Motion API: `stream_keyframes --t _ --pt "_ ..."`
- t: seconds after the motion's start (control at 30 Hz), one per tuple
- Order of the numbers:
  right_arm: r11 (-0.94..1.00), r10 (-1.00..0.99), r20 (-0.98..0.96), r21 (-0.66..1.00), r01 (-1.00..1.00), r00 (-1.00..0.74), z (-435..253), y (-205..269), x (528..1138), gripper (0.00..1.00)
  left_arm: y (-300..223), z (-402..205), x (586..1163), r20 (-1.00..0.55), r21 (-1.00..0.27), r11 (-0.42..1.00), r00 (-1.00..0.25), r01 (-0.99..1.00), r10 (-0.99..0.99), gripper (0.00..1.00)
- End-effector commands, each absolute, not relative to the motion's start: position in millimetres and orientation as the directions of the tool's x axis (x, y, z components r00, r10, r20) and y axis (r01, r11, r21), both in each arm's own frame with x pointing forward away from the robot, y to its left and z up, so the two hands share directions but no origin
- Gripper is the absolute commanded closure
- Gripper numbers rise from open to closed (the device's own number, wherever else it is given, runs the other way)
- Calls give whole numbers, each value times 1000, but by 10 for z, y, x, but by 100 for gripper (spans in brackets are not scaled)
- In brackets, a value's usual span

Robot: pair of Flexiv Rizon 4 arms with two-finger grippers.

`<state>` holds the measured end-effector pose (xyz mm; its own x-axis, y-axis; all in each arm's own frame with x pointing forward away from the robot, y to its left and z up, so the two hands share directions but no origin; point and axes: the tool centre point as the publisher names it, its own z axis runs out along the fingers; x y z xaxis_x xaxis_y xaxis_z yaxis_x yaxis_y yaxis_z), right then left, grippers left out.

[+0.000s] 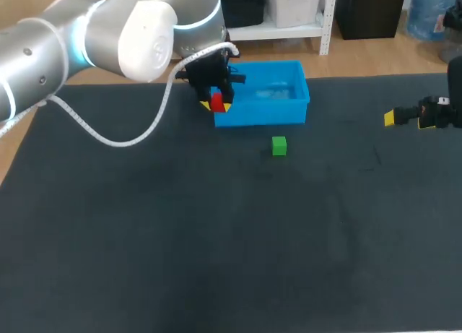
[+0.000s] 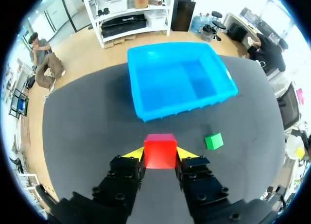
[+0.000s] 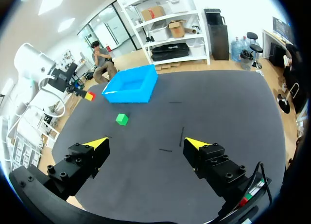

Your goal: Use the left arm to pick the red cube and place it into the blue plastic box first, then use the right arm to grasp the green cube and put it into the same blue plastic box after the first action is fully finished.

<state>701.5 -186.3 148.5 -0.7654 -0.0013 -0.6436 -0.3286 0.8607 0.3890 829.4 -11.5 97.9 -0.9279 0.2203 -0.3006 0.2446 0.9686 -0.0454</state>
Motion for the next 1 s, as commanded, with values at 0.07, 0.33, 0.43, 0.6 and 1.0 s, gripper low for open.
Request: stream_keyframes --t 0.07,0.33,0.43,0.6,1.0 --pt "861 -1 -643 389 -328 -766 1488 -1863 7013 0 -137 1011 8404 -304 -50 964 -924 260 233 100" --pt "861 -1 -643 389 -328 -766 1488 -1863 7013 0 -215 1192 8552 -350 -86 954 -905 288 241 100" --pt "861 -1 -643 389 -328 -766 1488 -1863 7013 0 -244 1239 8631 -372 -112 948 -897 298 238 100" --pt "861 -1 -643 389 -328 -766 1488 -1863 7013 0 -304 1292 8732 -400 -174 932 -888 318 228 100" --pt "861 -1 -643 389 -328 -766 1488 -1863 7013 0 -433 1342 8935 -443 -239 906 -870 349 218 100"
